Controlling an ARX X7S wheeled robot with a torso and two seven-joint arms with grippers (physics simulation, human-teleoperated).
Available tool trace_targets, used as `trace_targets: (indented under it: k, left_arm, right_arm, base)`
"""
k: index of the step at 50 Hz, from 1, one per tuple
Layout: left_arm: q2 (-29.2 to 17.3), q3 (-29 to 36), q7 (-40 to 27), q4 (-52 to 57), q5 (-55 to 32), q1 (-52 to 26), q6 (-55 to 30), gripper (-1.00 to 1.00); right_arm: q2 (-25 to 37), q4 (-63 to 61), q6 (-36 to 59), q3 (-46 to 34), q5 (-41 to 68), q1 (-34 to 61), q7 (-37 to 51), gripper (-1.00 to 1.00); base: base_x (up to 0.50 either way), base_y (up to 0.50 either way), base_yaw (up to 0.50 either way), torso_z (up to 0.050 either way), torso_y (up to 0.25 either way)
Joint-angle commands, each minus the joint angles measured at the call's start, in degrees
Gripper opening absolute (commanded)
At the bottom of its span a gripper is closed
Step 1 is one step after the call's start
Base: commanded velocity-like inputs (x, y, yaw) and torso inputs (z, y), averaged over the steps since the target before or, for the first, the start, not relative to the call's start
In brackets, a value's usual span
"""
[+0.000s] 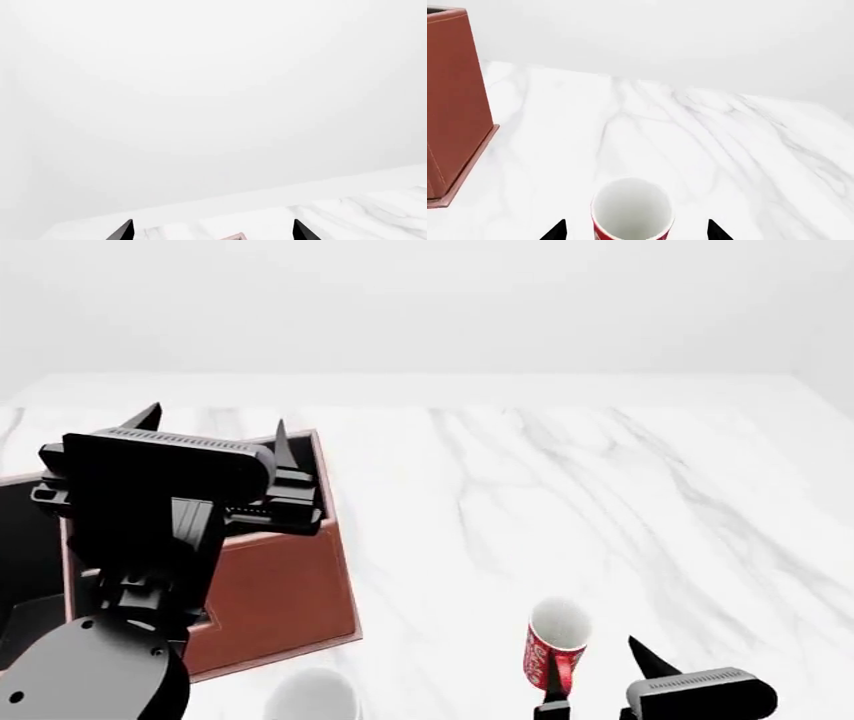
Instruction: Pick up the red mug and place it to the right of the caddy.
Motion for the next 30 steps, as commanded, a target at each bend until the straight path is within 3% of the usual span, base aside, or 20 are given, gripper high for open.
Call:
trace_targets:
  k: [1,30]
  left_arm:
    - [1.0,-1.8,1.5,0.8,0.8,-0.1,-0.3,1.0]
    - [0.7,-2.0,0.7,0.5,-0.4,0.0,0.0,1.0]
  right_arm:
    - [-0.7,3.3,-0.7,-0.7,-2.2,-1.0,-2.6,1.0]
    - [-1.3,7.7,-0.1,-2.5,-2.2,1.1,-2.8,1.0]
  base:
    - [0.0,0.0,0.0,0.0,0.0]
    - [0.0,0.0,0.0,0.0,0.0]
